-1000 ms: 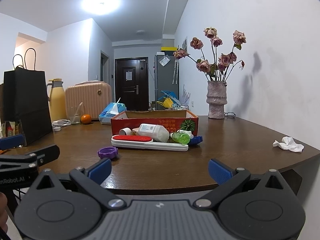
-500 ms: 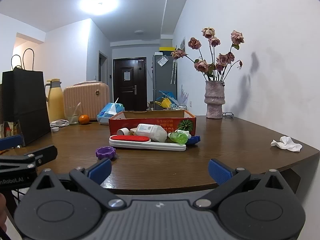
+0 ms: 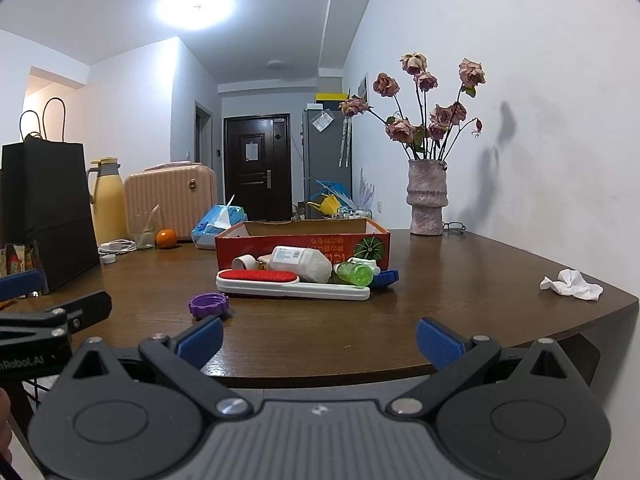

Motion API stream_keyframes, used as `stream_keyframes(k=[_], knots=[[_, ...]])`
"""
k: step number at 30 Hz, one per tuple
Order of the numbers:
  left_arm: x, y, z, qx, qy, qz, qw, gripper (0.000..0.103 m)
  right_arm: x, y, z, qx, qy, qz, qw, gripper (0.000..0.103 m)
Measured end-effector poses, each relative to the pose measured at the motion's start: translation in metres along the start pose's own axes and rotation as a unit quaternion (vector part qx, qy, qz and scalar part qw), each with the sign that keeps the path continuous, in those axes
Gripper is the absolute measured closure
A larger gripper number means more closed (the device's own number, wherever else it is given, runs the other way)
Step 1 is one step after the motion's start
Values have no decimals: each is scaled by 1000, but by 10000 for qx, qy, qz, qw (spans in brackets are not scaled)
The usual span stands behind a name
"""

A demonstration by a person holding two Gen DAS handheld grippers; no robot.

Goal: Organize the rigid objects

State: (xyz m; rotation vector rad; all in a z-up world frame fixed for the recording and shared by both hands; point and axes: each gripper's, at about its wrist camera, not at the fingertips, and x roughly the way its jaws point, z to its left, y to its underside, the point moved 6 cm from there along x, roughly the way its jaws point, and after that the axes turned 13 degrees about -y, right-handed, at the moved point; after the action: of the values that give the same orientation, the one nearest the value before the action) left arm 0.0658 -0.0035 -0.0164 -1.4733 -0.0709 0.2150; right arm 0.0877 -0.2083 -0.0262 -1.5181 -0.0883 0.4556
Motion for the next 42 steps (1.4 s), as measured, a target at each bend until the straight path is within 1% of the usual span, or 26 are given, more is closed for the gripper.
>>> stream_keyframes(k=[23,31,33,37,40,42], knots=[[3,0,0,46,37,38,10000,0,1,1,-3,53,27,-9,10000,0],[14,4,2,-70,66,311,9995,0,8,3,-3,42,79,-13,10000,0],[15,5,1,-60,169,284,9994,0,11,3,-5,28,103,-22,9999,0],[19,9,-3,117,91,123,9998,0,26,7,-11,77,163,26,9998,0],[28,11,-2,-5,77,142,9999,0,36,8,-12,38,245,33,9997,0],[34,11,0,-114,-20,114,9999,0,41,9,-13,-20,293,47,9996,0]])
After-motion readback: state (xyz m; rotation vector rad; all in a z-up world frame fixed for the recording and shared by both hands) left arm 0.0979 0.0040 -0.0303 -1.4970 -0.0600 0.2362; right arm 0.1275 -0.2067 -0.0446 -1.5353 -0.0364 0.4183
